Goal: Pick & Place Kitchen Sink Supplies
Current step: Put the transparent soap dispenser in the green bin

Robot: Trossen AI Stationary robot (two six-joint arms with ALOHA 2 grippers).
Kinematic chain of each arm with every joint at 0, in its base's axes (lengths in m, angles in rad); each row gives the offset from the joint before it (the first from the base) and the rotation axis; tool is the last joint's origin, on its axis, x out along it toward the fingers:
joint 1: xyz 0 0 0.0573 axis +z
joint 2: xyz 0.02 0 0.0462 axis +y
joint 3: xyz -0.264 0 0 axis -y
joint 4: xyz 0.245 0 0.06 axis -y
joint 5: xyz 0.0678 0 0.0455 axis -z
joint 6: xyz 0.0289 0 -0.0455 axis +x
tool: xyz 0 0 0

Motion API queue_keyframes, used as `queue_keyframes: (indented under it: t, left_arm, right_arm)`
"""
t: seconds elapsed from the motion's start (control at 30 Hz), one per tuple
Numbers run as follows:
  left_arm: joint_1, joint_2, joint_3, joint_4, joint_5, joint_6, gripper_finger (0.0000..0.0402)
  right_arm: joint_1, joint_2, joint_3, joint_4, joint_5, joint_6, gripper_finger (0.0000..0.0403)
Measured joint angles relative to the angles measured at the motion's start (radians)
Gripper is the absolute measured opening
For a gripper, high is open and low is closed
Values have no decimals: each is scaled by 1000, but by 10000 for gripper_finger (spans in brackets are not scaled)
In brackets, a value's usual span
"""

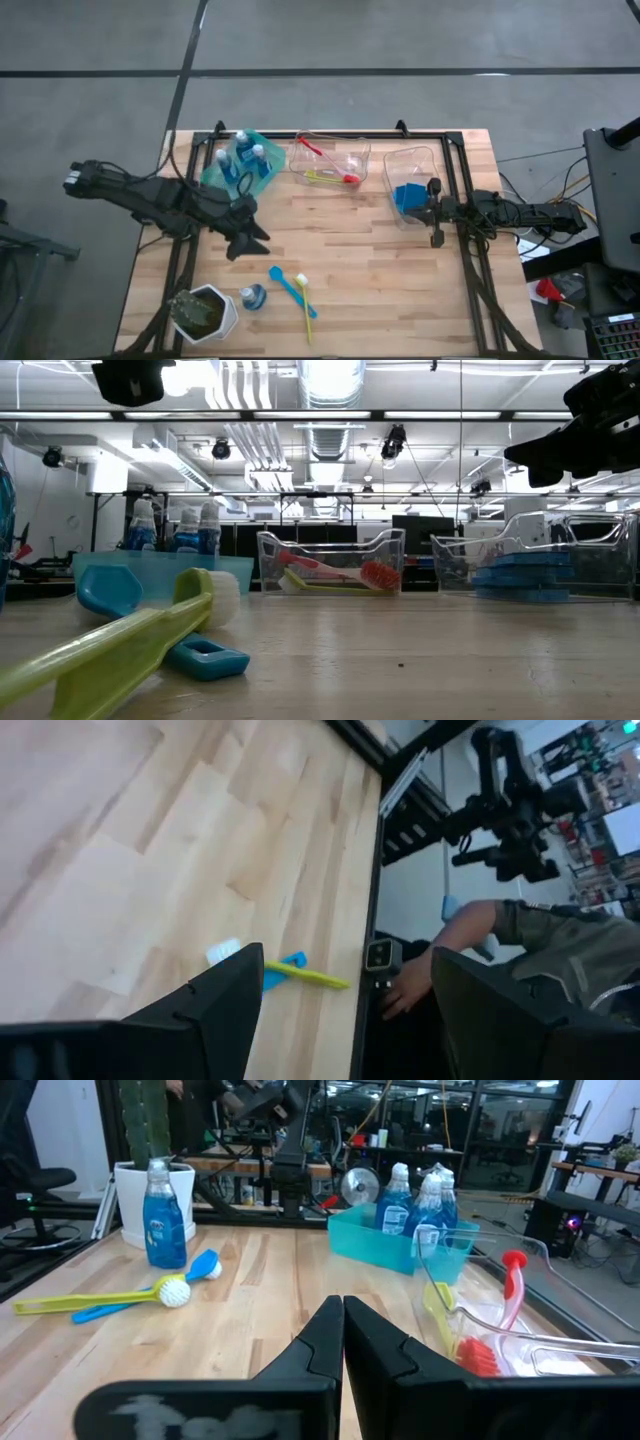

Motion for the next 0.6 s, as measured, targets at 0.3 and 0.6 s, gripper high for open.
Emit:
queue_keyframes:
  t: [0.3, 0.6]
  left_arm:
    - [-133, 79, 53, 21, -99, -67, 277]
    - [-221, 226, 324, -261, -183, -88, 277]
  right_arm:
    - [0, 0, 0, 0, 0, 0, 9]
    - [0, 0, 0, 0, 0, 0, 9]
